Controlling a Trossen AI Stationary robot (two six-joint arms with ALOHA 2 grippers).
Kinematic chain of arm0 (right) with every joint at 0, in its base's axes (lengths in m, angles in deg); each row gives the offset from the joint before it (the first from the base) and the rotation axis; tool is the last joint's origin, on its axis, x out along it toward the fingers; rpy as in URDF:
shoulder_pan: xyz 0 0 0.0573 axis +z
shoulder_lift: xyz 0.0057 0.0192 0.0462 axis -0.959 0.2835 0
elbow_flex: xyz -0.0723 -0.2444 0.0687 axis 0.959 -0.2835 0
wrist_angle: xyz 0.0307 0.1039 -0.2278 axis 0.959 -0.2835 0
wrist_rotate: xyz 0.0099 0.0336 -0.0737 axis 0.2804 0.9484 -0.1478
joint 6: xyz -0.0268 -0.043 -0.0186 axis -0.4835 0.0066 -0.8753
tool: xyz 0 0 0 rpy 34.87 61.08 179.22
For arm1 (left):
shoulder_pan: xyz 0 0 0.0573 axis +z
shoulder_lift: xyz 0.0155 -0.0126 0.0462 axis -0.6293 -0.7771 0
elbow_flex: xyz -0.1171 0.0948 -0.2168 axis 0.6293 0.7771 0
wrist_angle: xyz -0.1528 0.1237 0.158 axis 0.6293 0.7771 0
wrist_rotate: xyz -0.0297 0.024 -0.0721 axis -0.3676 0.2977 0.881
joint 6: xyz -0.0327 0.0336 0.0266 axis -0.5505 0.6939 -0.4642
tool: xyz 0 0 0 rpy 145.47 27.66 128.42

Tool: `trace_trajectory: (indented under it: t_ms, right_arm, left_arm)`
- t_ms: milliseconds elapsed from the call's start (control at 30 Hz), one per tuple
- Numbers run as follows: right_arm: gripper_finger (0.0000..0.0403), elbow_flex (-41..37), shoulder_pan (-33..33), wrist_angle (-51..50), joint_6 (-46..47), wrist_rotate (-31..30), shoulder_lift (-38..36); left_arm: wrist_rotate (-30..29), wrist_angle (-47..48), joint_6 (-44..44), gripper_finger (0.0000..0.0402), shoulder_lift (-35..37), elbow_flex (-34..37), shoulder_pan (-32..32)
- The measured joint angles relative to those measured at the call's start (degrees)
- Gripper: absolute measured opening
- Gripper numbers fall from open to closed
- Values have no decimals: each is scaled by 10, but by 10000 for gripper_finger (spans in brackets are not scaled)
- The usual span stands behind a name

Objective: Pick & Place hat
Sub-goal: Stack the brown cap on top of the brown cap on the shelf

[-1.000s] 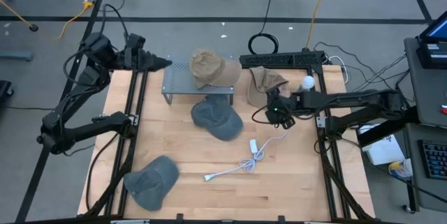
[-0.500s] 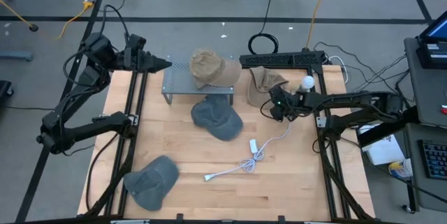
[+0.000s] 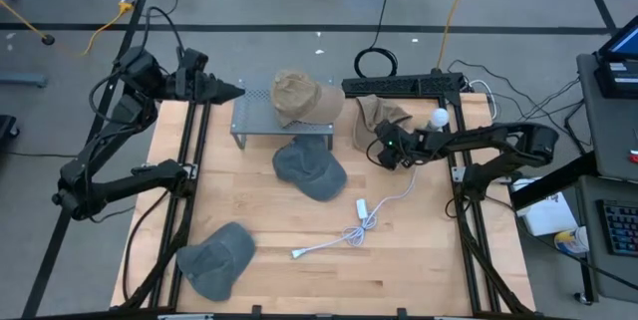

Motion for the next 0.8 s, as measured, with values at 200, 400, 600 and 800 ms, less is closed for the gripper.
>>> trace_trajectory:
  t_ms: [200, 400, 600, 800]
  right_arm:
    - [147, -2, 9, 22, 6, 19, -14]
    - [30, -2, 24, 21, 25, 12, -34]
    - [15, -2, 70, 9, 86, -25, -72]
    - [8, -2, 143, -28, 208, -53, -152]
  left_arm:
    - [5, 0, -1, 283, 0, 0, 0]
    - [5, 0, -1, 271, 0, 0, 0]
    - [5, 0, -7, 270, 0, 0, 0]
    - [0, -3, 4, 281, 0, 0, 0]
